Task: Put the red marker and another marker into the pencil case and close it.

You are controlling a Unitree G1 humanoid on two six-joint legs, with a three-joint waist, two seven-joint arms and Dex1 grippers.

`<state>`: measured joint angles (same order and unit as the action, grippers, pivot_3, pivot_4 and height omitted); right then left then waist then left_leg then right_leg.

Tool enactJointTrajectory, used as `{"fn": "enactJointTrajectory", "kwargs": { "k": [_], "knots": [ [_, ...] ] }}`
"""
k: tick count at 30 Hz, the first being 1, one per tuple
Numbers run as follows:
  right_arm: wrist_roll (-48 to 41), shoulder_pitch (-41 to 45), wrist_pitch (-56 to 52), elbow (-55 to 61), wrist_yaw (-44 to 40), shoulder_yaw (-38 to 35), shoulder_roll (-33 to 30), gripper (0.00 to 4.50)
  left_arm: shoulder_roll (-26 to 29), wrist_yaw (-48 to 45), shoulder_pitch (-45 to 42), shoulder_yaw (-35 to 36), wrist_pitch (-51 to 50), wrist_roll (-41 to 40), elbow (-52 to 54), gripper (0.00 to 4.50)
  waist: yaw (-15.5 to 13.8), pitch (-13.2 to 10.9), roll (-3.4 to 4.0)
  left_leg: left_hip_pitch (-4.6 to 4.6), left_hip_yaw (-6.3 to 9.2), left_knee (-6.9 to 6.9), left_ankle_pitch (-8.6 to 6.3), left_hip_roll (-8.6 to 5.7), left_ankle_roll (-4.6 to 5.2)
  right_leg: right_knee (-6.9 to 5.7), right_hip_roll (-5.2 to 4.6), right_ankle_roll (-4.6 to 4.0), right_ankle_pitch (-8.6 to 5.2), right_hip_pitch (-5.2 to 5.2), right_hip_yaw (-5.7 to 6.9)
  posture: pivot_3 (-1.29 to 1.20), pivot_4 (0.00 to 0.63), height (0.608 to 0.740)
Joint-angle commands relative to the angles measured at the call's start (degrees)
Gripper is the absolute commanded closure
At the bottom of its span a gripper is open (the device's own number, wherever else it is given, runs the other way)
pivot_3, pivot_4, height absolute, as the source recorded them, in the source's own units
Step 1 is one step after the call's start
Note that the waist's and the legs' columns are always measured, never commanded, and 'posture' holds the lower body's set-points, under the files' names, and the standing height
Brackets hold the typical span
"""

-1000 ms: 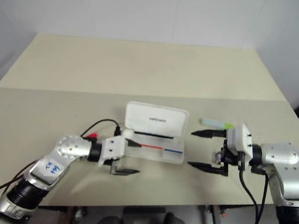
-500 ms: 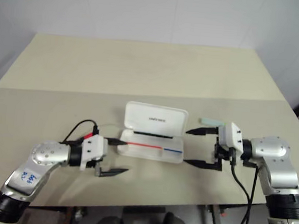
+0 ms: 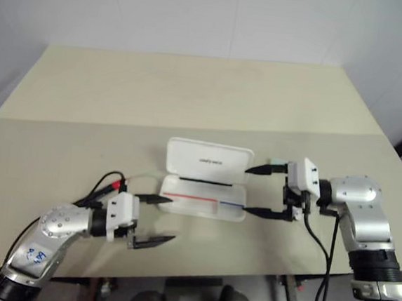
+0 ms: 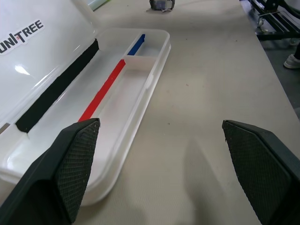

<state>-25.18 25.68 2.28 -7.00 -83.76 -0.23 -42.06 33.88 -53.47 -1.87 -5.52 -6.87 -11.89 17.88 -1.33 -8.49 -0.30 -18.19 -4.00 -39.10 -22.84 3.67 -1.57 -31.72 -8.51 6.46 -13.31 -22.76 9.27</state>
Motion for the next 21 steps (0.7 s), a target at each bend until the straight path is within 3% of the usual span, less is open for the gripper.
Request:
{"fn": "enactJointTrajectory", "kwargs": {
  "k": [1, 11, 21],
  "knots": [
    [-0.24, 1.86, 0.62, 0.11, -0.49, -0.12, 0.50, 0.00, -0.22, -0.85, 1.11, 1.27, 1.56, -2.76, -0.36, 0.02, 0.06, 0.00, 0.00, 0.00, 0.00, 0.00, 0.00, 0.00, 0.00, 0.00, 0.00, 0.00, 0.00, 0.00, 0.00, 0.00, 0.150, 0.740],
    [0.39, 3.31, 0.76, -0.92, -0.56, 0.11, 1.52, 0.00, -2.86, -0.13, 4.40, 3.33, 7.23, -5.65, -2.95, 0.02, -0.02, -0.01, 0.01, -0.01, 0.00, 0.01, -0.01, 0.00, -0.01, 0.01, 0.00, 0.00, 0.00, -0.01, 0.02, 0.00, 0.150, 0.740],
    [0.95, 4.87, 1.57, -3.49, -1.50, 1.00, 3.03, 0.00, -1.12, 3.37, 5.77, 10.44, 2.35, -12.35, 9.43, 0.02, 0.12, -0.01, 0.01, 0.00, 0.00, 0.00, -0.01, 0.02, -0.02, 0.00, -0.01, 0.00, 0.00, -0.01, 0.02, 0.00, 0.150, 0.740]
  ]
}}
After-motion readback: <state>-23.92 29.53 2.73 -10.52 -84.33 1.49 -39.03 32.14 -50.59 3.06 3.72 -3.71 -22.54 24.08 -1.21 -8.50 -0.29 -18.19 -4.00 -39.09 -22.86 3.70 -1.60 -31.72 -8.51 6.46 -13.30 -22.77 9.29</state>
